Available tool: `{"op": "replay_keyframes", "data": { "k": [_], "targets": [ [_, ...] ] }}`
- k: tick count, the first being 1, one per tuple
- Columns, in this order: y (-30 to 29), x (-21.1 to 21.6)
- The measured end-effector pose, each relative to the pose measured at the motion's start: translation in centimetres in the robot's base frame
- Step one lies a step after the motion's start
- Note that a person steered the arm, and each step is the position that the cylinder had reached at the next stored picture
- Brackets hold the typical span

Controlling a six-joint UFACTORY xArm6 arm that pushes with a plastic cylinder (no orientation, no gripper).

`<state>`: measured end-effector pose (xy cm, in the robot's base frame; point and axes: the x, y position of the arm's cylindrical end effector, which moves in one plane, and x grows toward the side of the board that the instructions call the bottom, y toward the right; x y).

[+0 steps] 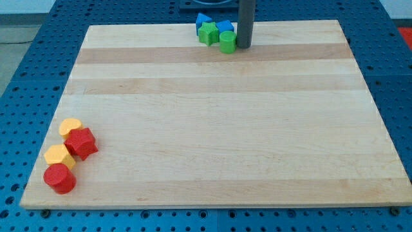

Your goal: Push the blue triangle diagonal bottom right to the green circle

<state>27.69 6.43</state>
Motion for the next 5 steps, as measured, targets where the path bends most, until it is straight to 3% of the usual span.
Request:
{"op": "replay_keyframes", "data": {
  "k": [1, 2, 3, 4, 5],
  "targets": [
    [-1.6, 4.1],
    [-7.5, 5.1],
    [-14.7, 1.9],
    [-16.9, -4.7],
    [-16.5, -8.5]
  ]
}}
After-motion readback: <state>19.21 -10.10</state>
